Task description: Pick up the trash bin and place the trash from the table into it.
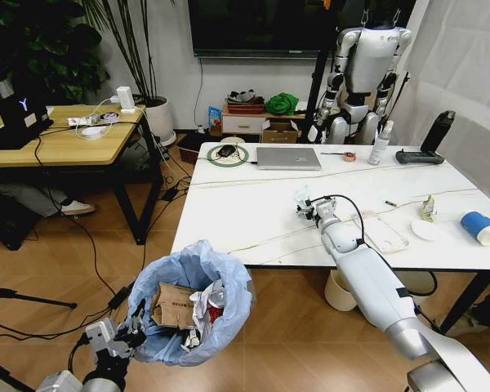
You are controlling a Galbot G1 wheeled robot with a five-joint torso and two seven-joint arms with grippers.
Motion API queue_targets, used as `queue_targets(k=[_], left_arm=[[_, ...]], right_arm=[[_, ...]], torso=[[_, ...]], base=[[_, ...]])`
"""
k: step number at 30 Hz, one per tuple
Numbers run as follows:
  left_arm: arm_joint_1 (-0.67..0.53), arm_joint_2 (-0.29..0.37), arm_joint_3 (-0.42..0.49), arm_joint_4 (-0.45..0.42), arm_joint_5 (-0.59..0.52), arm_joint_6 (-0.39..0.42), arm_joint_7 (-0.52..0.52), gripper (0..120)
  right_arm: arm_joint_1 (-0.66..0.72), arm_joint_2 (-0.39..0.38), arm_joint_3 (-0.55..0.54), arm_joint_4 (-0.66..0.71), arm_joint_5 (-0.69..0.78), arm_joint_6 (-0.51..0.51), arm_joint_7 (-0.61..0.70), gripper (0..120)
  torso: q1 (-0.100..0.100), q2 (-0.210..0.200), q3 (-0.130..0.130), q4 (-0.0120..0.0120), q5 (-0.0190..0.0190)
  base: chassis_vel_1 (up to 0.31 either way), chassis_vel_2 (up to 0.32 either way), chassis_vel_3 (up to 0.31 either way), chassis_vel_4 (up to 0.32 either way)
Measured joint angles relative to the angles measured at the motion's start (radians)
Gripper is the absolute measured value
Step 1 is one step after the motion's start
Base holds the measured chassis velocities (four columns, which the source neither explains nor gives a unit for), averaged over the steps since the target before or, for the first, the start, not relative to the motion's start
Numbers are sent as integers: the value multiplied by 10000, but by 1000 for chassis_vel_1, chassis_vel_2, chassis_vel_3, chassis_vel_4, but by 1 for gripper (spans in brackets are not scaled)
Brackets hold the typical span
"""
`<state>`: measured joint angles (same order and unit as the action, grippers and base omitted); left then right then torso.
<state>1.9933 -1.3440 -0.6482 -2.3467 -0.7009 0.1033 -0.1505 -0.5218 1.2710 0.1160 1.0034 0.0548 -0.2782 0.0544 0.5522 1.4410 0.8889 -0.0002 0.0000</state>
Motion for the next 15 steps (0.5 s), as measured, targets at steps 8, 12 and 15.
queue_targets(k=[8,12,15], left_arm=[[-10,18,7,-3,-17,-9,0,0],[-16,17,24,-3,-20,-17,0,0],[-16,17,26,0,-19,-23,1,0]], right_arm=[[46,-38,65,-116,-4,18,99,55],[5,-62,30,17,204,19,107,35],[0,-55,11,33,282,18,107,29]], torso=[[0,0,-1,0,0],[0,0,-1,0,0],[0,0,-1,0,0]], base=[[0,0,0,0],[0,0,0,0],[0,0,0,0]])
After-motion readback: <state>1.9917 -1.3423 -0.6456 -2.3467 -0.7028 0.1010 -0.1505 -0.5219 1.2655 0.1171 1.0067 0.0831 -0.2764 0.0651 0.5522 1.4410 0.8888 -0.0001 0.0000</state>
